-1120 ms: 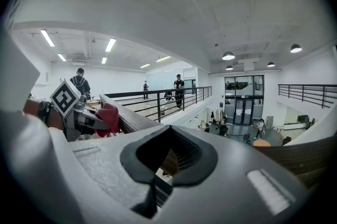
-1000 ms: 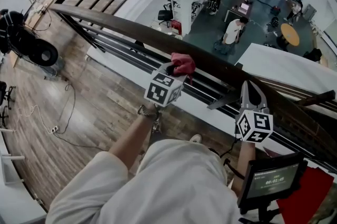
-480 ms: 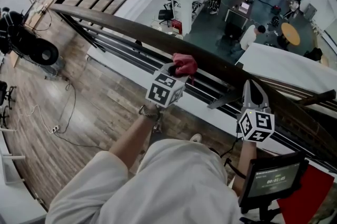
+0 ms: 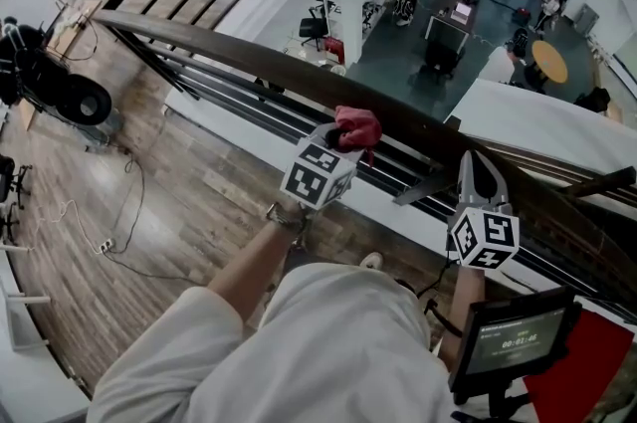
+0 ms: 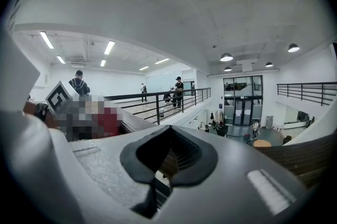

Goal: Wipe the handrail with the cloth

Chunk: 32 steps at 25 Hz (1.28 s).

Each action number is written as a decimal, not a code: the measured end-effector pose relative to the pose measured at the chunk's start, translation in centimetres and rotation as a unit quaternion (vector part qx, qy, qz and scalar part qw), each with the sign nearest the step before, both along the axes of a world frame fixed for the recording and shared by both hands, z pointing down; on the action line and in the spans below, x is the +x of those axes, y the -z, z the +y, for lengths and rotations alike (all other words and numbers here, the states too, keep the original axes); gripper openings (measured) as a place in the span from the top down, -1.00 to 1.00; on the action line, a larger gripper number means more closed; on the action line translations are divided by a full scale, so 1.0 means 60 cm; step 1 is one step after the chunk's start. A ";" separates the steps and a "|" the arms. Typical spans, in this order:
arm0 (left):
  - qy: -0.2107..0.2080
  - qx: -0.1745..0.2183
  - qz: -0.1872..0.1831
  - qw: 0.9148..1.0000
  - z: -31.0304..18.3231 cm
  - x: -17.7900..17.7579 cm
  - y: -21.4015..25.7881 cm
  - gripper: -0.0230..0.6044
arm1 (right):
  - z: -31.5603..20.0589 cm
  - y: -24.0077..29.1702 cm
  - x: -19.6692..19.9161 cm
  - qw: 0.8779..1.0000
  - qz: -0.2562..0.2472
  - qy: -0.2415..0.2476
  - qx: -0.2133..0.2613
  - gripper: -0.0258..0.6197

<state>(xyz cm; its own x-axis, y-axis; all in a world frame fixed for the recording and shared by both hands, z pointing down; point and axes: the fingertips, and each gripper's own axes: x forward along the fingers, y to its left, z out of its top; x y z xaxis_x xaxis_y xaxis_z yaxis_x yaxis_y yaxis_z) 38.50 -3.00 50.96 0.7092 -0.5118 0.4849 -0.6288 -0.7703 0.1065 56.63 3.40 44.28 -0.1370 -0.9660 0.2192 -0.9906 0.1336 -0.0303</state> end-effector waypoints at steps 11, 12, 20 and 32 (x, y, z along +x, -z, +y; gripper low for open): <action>-0.034 0.002 0.000 0.999 0.025 0.042 -0.001 0.63 | 0.006 -0.002 0.010 1.000 -0.005 -0.001 0.000 0.92; -0.037 0.001 0.000 0.999 0.026 0.045 -0.002 0.63 | 0.005 -0.003 0.011 1.000 -0.005 -0.002 0.000 0.92; -0.060 -0.006 0.002 0.998 0.045 0.074 -0.003 0.63 | 0.010 -0.001 0.020 1.000 -0.010 -0.005 0.001 0.92; -0.081 -0.006 0.003 0.997 0.064 0.104 -0.004 0.63 | 0.023 -0.007 0.033 1.000 -0.003 -0.015 0.000 0.92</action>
